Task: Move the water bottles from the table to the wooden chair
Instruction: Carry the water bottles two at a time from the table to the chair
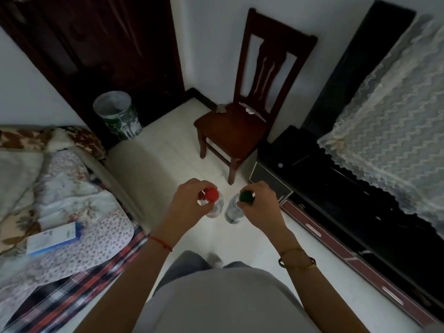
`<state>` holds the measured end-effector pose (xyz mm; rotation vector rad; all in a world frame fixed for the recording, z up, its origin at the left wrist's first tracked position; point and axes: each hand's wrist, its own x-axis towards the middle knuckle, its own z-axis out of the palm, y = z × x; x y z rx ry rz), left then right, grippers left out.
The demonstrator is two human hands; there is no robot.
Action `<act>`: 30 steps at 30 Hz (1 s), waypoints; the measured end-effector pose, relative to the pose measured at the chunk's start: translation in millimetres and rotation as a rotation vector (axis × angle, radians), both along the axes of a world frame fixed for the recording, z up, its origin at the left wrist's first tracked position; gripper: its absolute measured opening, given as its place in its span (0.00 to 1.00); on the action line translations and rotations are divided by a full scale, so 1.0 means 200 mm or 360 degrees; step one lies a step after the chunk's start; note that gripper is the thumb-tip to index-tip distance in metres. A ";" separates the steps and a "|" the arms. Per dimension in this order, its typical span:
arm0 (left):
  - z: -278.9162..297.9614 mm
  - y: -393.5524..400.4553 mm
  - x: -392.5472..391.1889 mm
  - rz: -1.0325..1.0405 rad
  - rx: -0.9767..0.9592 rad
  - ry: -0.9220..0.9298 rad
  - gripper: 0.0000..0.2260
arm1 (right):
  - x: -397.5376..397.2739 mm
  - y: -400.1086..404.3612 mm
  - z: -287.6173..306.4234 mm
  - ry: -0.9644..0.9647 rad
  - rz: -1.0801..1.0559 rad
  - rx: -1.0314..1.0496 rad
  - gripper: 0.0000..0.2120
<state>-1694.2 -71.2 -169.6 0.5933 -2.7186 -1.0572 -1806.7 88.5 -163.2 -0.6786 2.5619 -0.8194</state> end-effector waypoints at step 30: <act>-0.13 -1.91 -1.90 -0.0613 0.0074 -0.0064 0.17 | -1.57 -1.75 -0.12 0.0005 -0.0644 -0.0120 0.12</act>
